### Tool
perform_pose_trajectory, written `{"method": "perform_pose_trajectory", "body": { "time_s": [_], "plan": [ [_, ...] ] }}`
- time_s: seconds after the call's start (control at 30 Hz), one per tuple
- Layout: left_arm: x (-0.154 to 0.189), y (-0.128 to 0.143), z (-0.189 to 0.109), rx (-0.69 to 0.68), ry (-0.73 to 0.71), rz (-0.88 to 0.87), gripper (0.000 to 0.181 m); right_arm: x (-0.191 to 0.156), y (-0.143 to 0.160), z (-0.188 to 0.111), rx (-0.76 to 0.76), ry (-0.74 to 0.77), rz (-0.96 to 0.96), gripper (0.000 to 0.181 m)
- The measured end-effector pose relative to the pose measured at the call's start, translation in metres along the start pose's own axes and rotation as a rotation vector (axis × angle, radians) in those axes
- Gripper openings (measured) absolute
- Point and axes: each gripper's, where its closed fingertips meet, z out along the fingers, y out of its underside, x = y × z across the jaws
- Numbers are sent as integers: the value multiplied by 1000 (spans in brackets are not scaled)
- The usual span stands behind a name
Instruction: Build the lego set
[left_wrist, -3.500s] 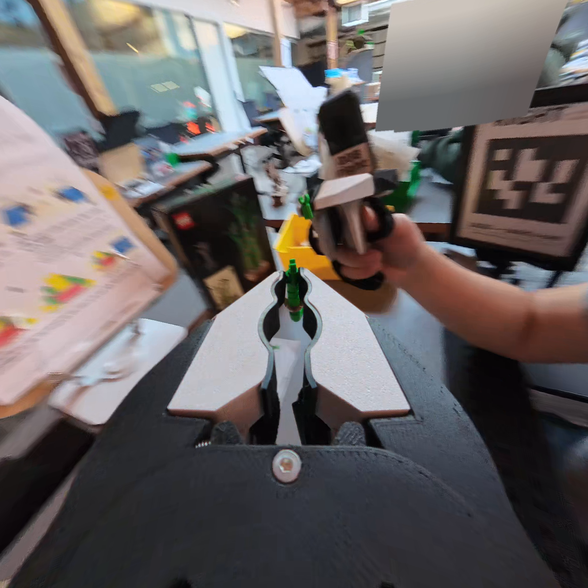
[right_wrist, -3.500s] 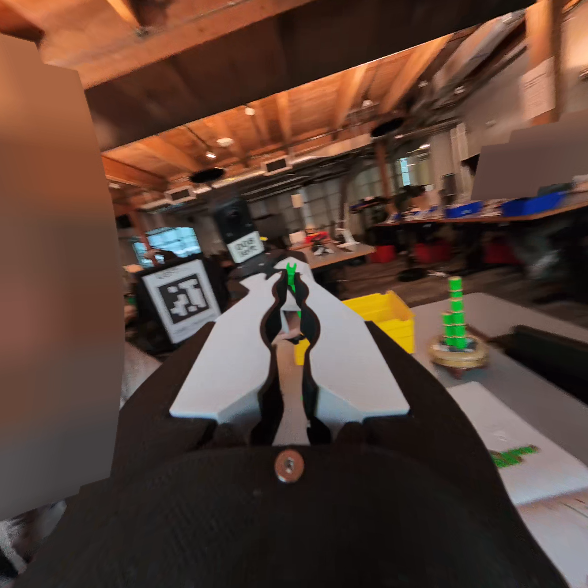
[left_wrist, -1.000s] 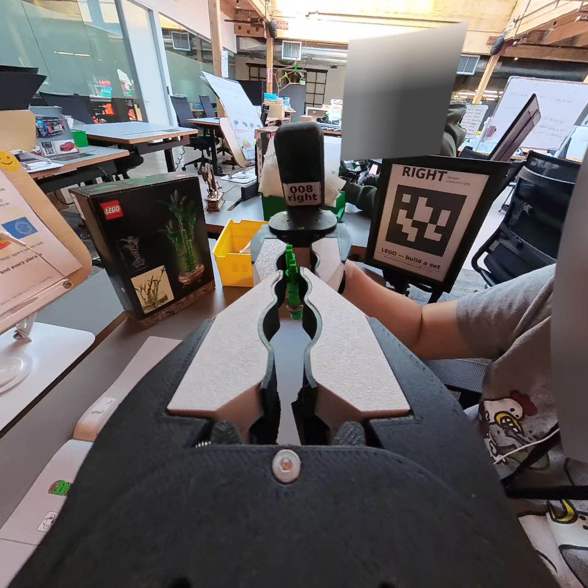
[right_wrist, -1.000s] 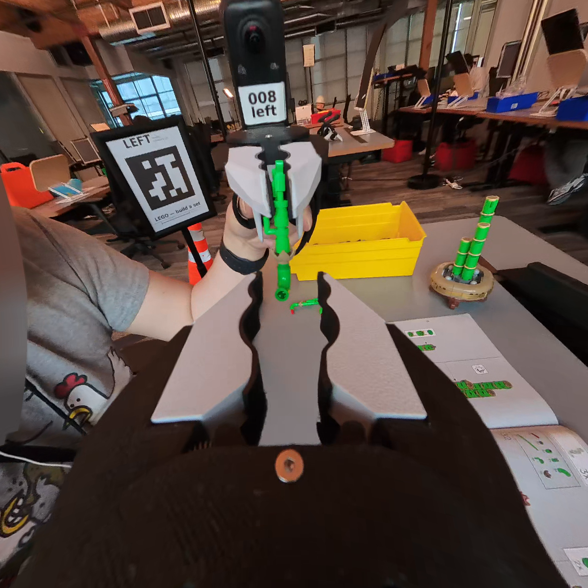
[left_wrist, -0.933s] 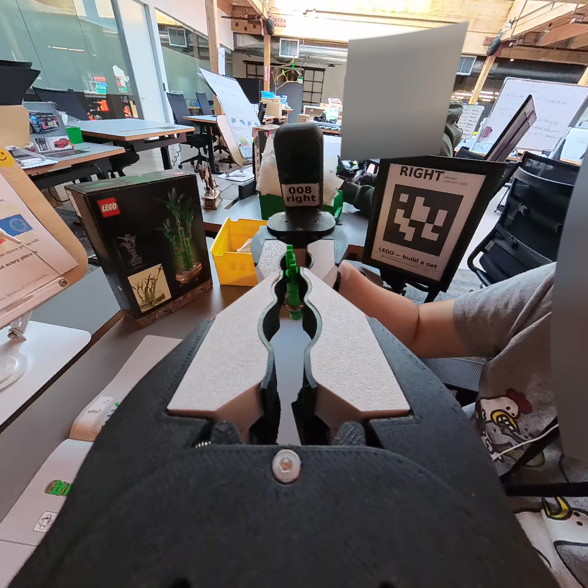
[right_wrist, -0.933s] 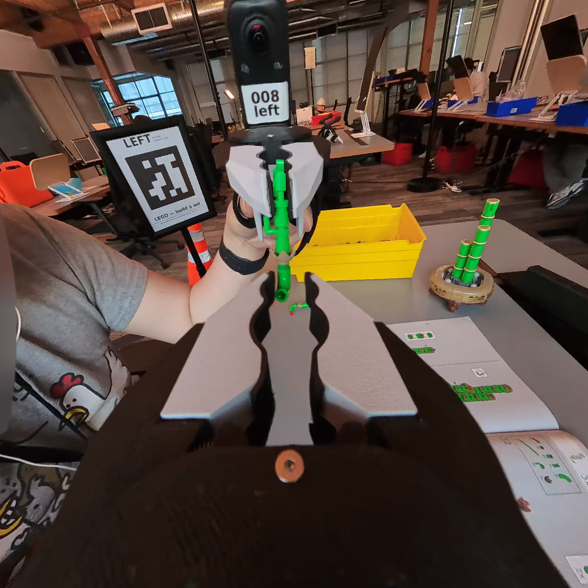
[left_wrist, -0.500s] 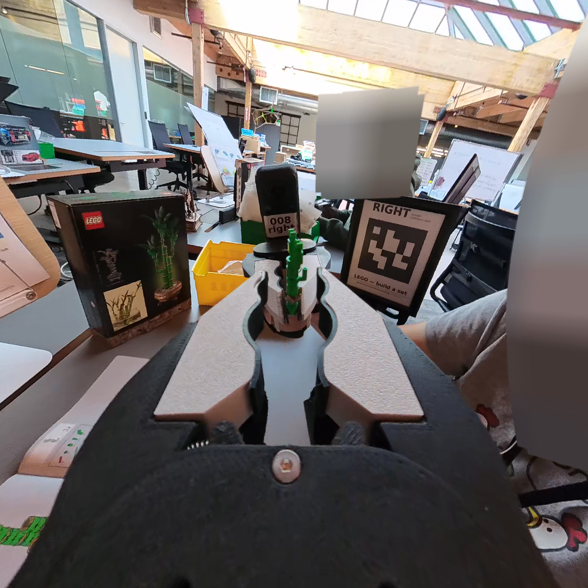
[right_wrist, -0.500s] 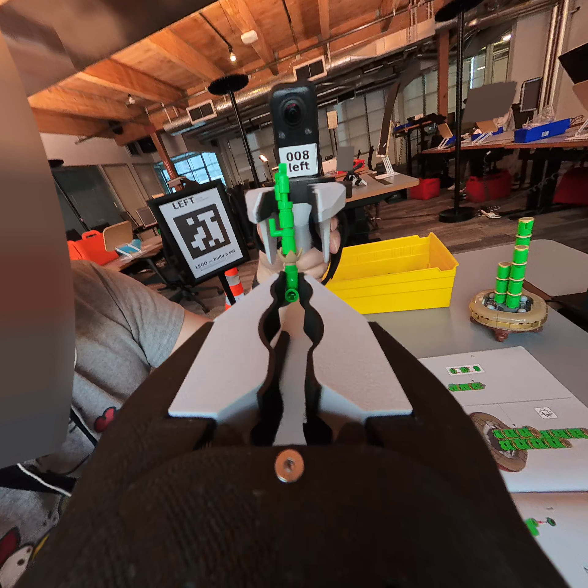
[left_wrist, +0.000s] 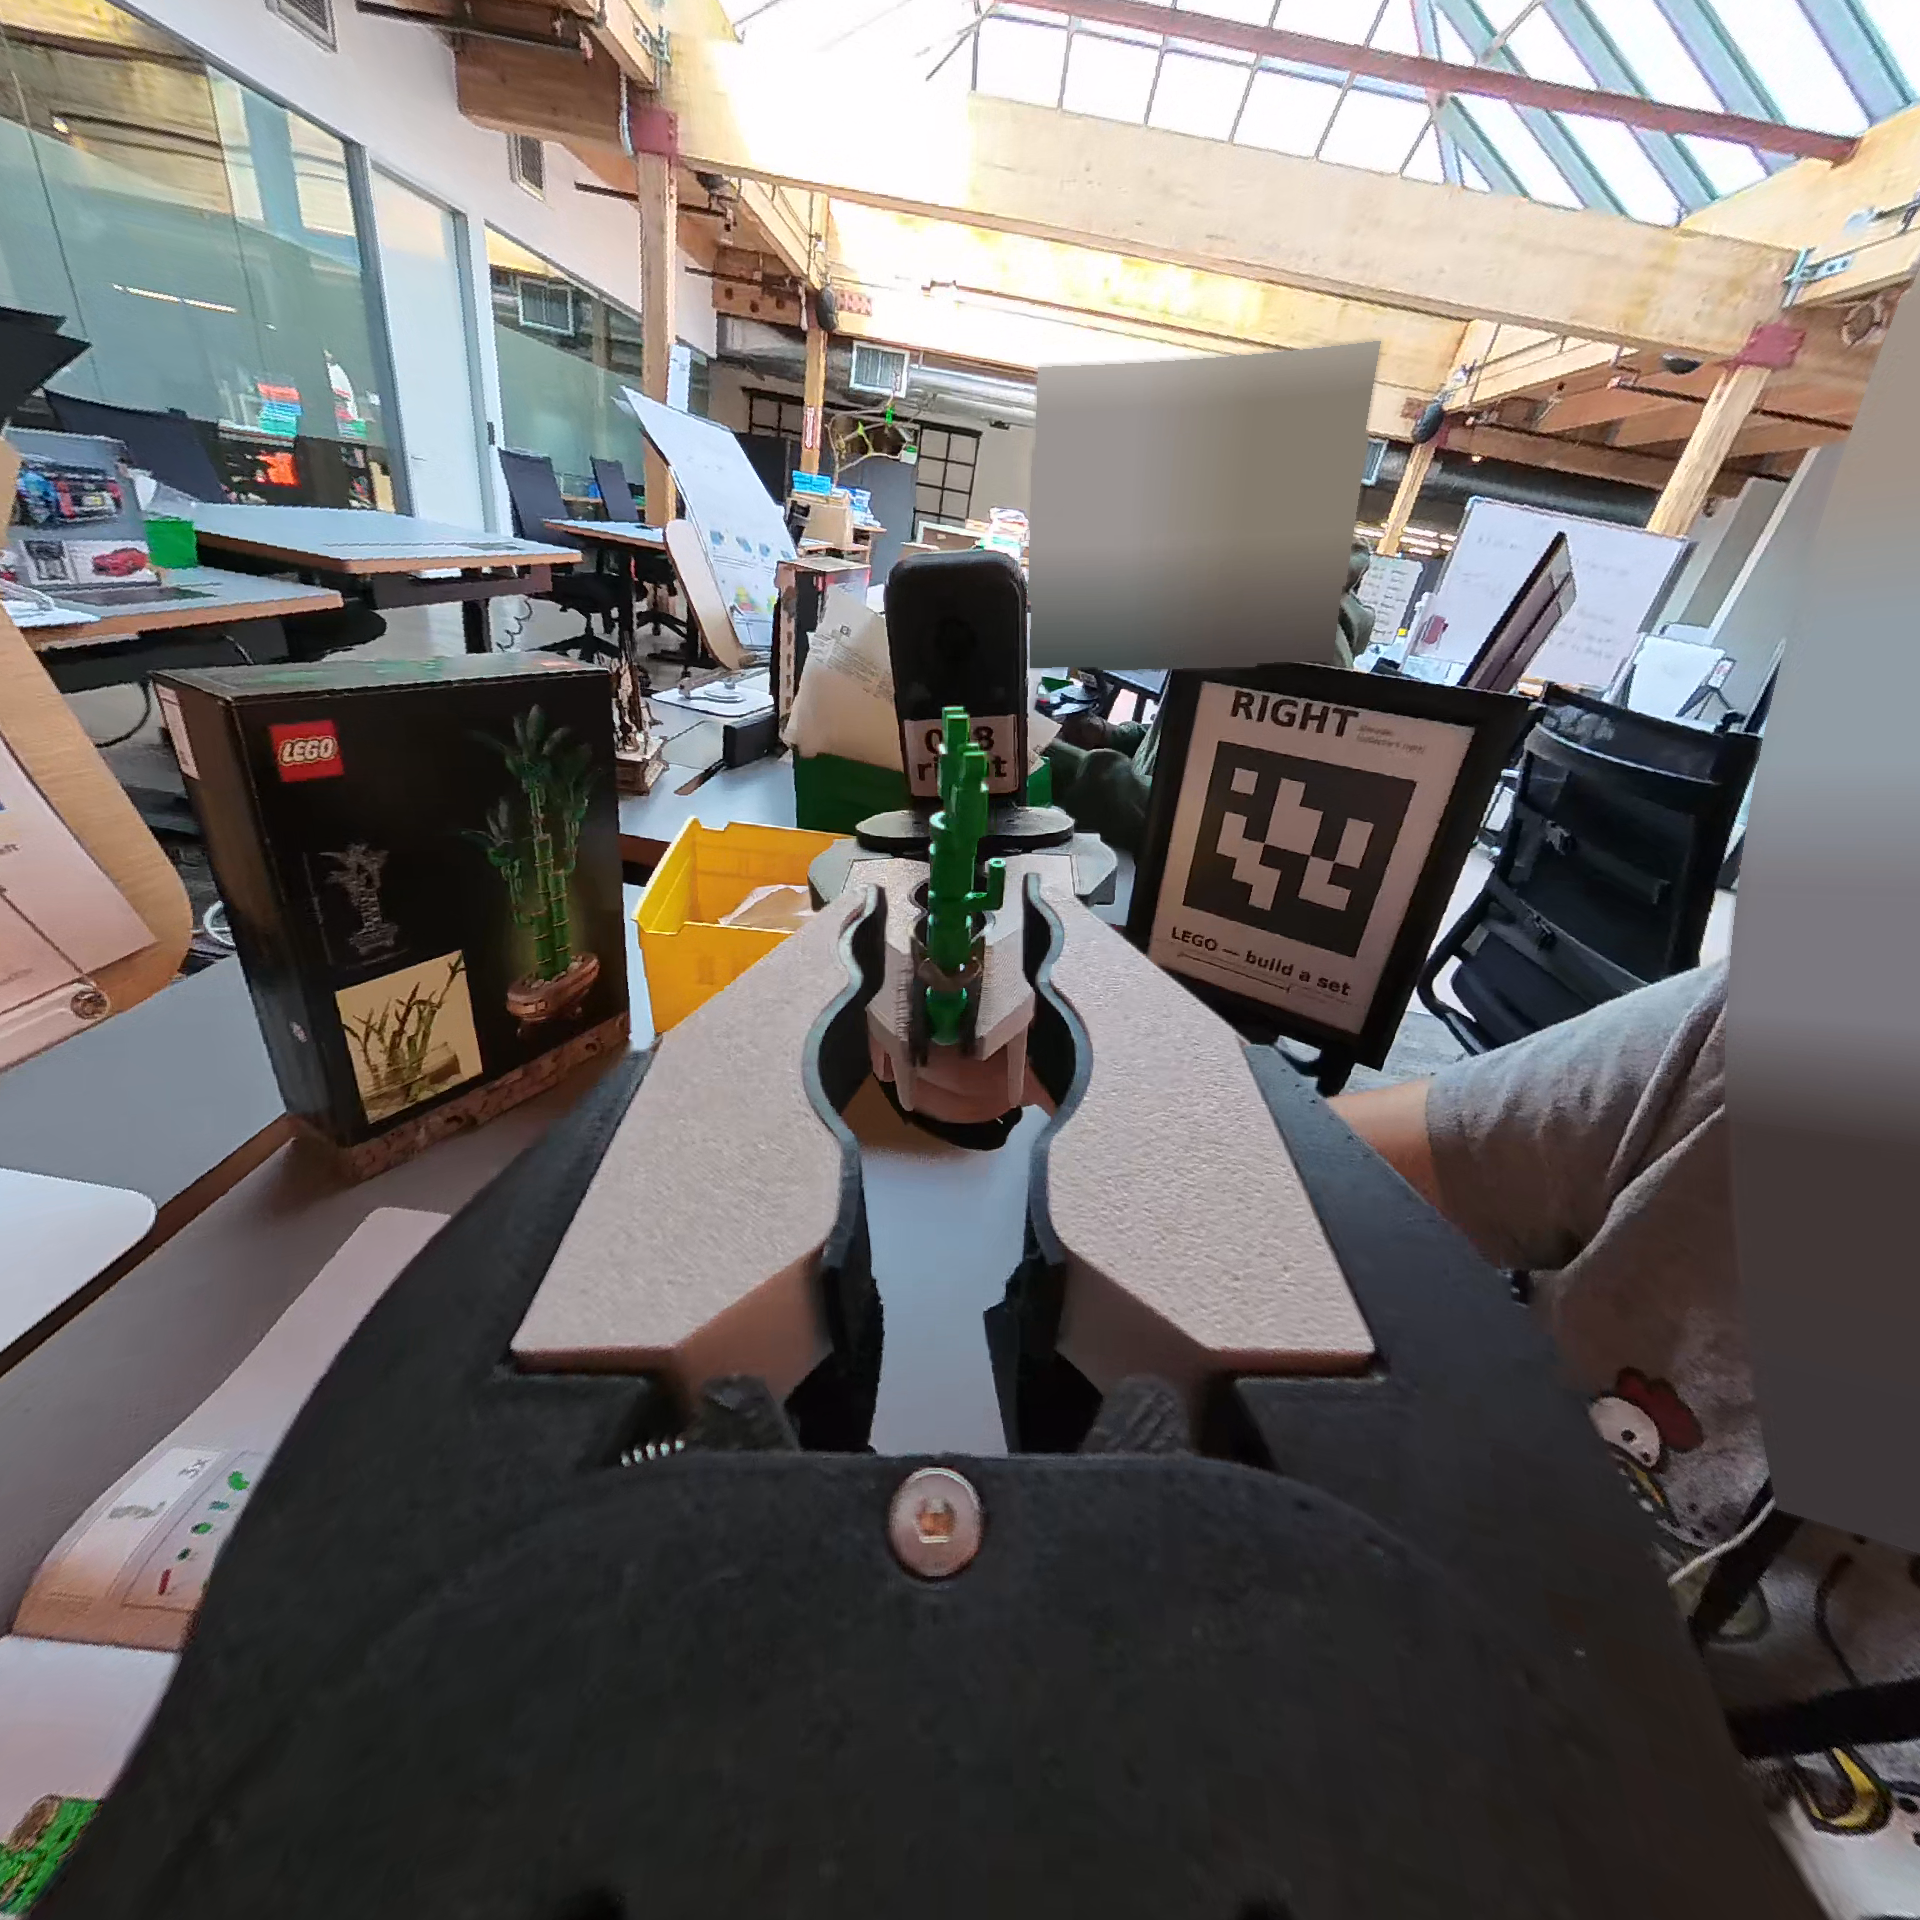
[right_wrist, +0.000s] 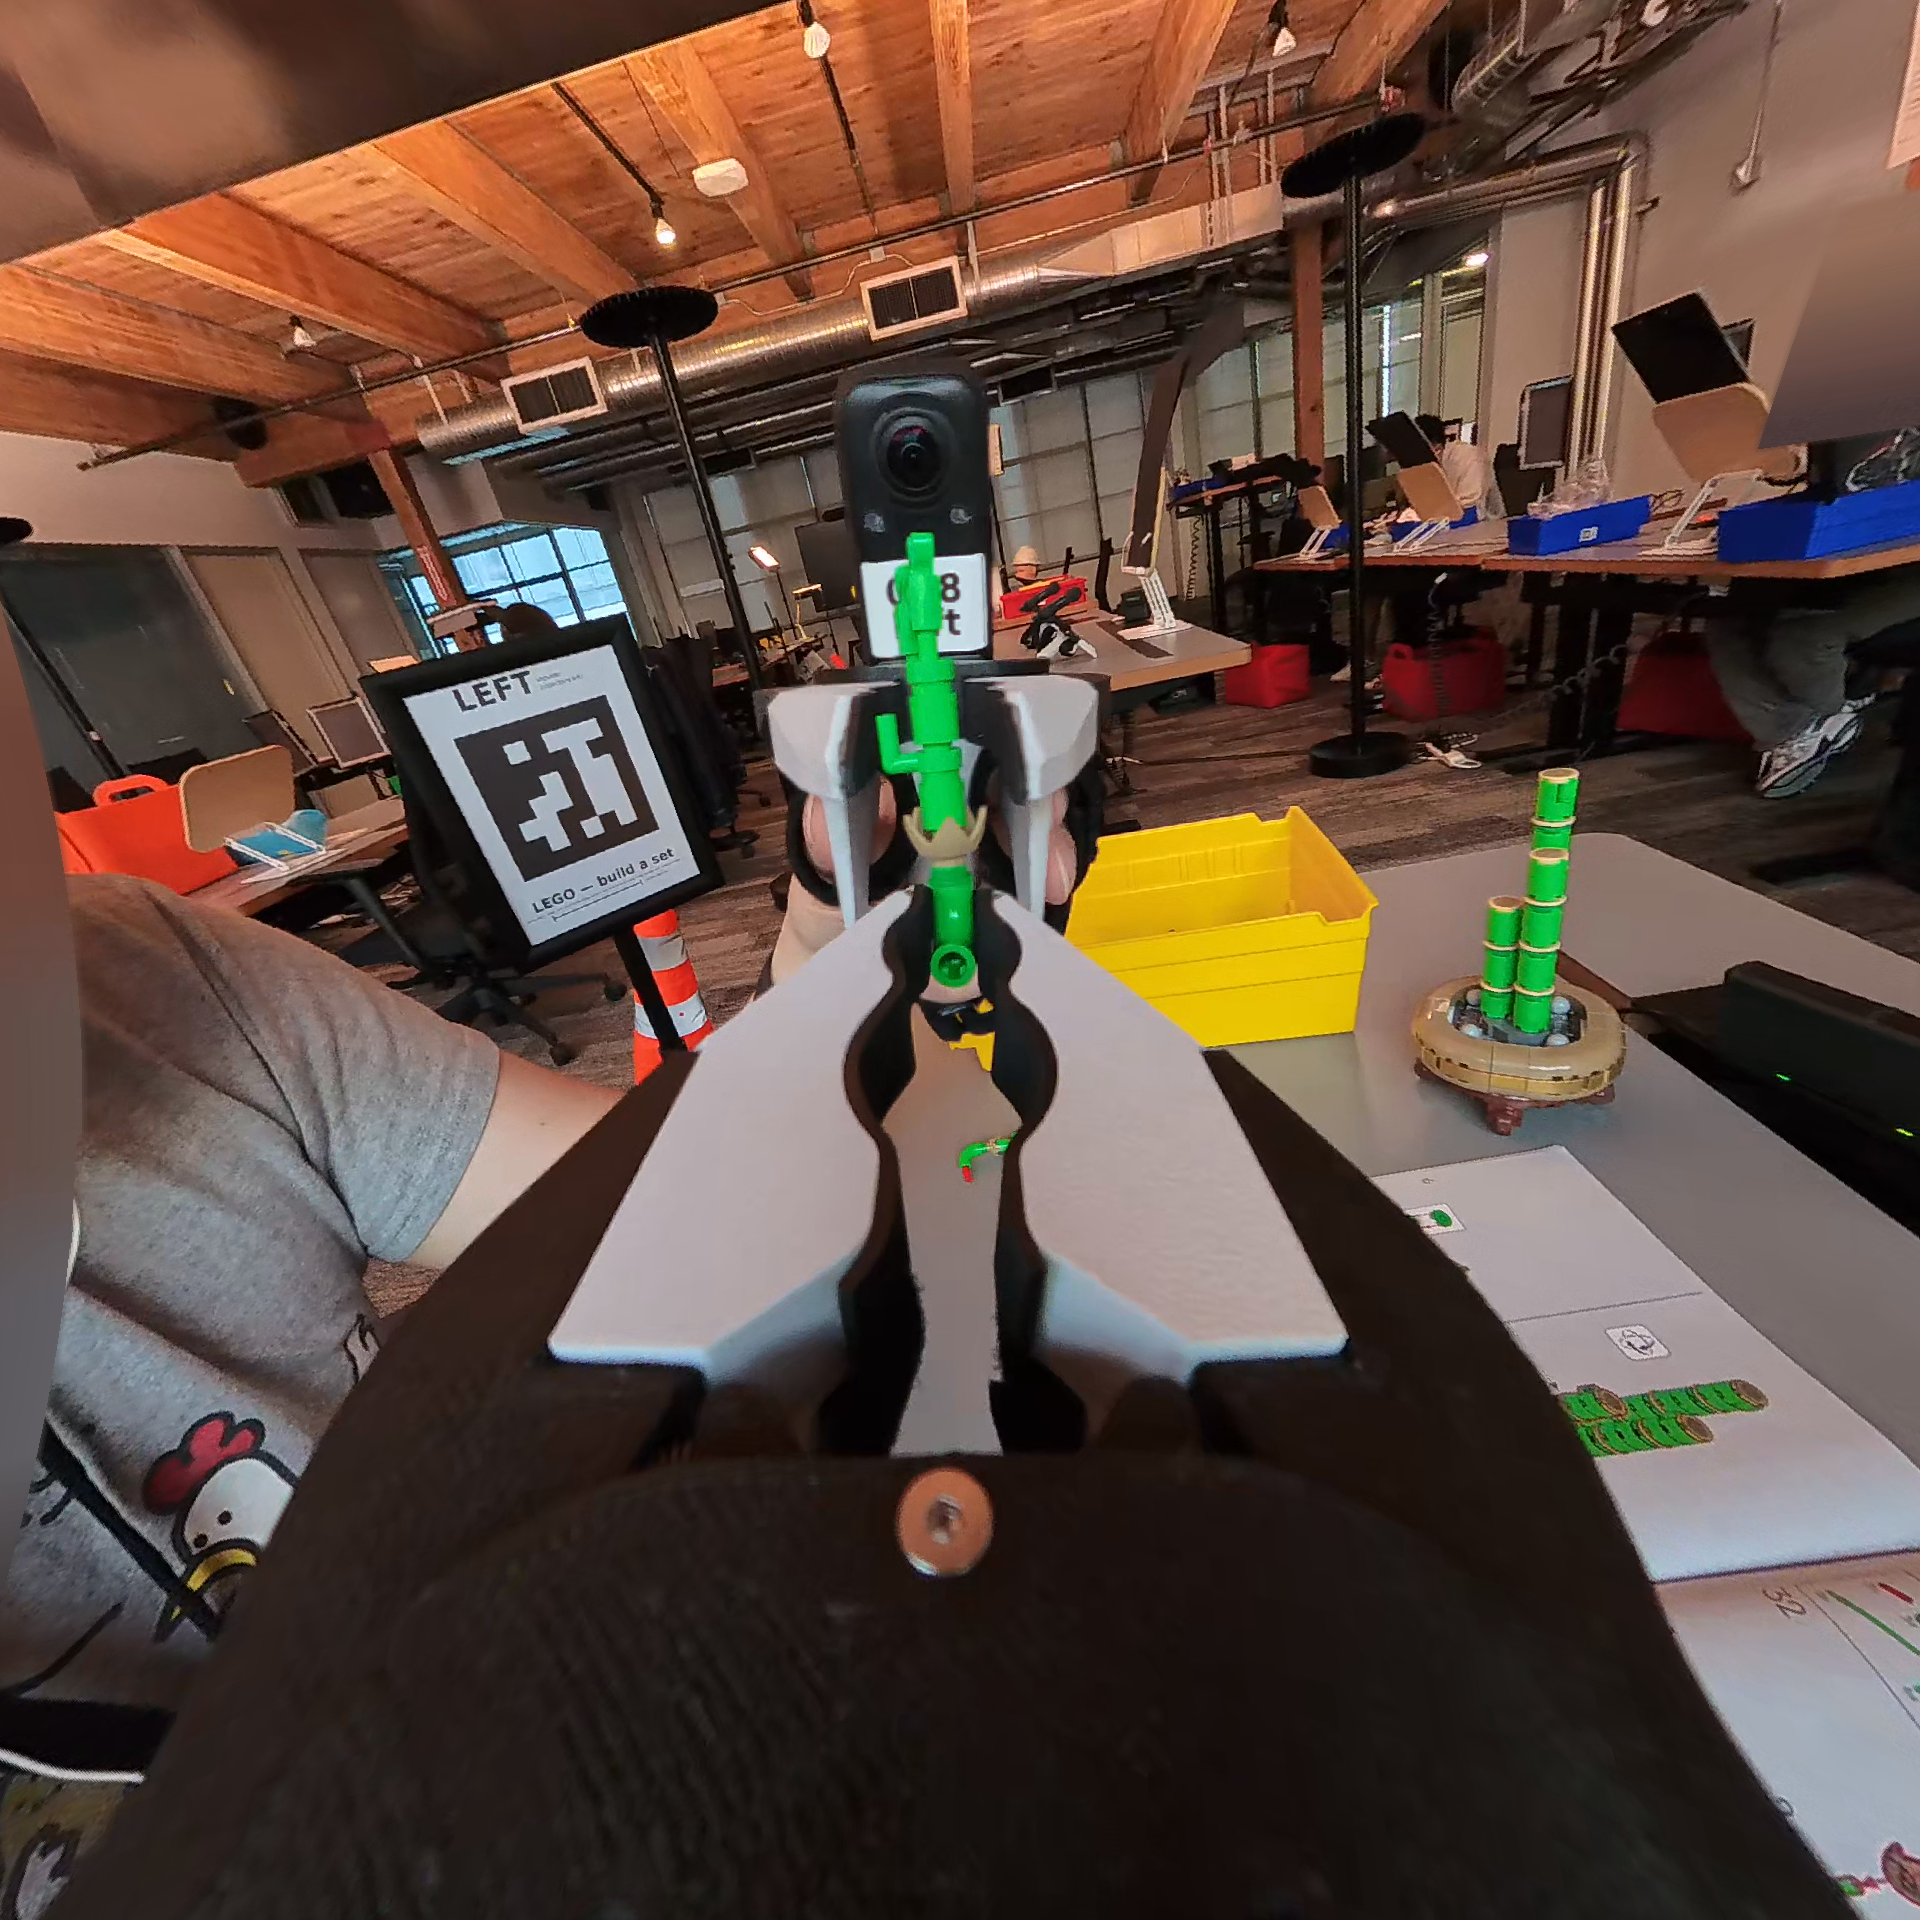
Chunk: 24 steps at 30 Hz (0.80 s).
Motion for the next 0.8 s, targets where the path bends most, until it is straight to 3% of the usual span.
{"method": "perform_pose_trajectory", "body": {
  "time_s": [0.07, 0.2, 0.3, 0.37, 0.5, 0.57, 0.8],
  "plan": [
    [1, -1, 1, 12, -4, 23, 11, 1, 2, 1, -9, 2, -3, 6],
    [1, 1, 3, 2, 8, -7, 11, 0, 4, -1, -30, -11, -29, 7],
    [-3, 6, 2, -28, -2, -32, 11, 0, 1, -12, -68, -2, -98, 31],
    [-3, 10, 2, -54, 4, -76, 12, -4, -11, -23, -39, 42, -262, 47],
    [6, 23, 8, -126, 87, -197, 12, -9, -11, -32, -123, 273, -847, 90],
    [11, 27, 12, -140, 124, -242, 12, -11, -5, -29, -185, 353, -1103, 102],
    [14, 40, 19, -201, 140, -300, 11, -13, 10, -19, -307, 359, -1180, 92]
  ]
}}
